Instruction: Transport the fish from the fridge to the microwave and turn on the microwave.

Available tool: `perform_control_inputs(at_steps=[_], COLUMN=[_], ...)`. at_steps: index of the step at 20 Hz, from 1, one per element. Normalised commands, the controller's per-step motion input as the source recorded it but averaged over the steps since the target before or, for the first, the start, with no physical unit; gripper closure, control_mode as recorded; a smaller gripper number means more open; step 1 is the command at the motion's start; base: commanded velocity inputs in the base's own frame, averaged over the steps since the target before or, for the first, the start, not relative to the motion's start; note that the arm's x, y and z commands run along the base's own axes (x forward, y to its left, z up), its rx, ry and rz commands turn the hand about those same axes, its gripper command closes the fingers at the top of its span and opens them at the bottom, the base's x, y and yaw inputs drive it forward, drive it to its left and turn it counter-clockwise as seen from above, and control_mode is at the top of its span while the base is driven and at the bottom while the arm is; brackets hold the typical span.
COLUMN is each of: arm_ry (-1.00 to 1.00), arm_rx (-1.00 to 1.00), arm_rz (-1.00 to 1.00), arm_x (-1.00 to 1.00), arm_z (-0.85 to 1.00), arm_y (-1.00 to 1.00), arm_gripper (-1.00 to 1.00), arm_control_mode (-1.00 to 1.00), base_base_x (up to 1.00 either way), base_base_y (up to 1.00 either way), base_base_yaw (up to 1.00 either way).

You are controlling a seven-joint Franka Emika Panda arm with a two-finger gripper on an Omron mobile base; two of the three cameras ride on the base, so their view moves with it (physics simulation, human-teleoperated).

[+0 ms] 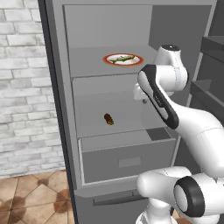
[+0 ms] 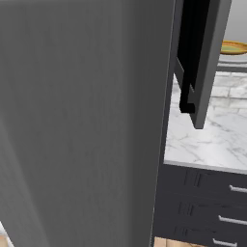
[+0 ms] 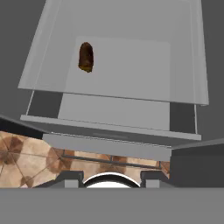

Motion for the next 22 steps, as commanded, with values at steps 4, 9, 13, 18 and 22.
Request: perform_control_inputs(at_steps=[4,9,13,18,22], arm_ry=[0.00,-0.05,-0.13,-0.28,-0.37], arm_rx=[0.00,0.00,-0.01,0.00,0.00], arm_rz=[0.00,-0.03,-0.11,-0.13,-0.13], arm_x=[0.00,-0.24,-0.18,-0.09,-0.03], arm_z=[-0.03,0.11,0.42,0.46,0.36], arm_y=[0.00,0.04,0.14,0.26,0.16], arm_gripper=[-1.00,-1.00,-1.00,-1.00,-1.00], arm_control_mode=[-1.00,-1.00,-1.00,-1.00,-1.00], base_base_x=[0.00,0.00,0.00,0.00,0.00], base_base_y=[0.00,0.00,0.00,0.00,0.00], base_base_yaw=[0.00,0.00,0.00,0.00,0.00])
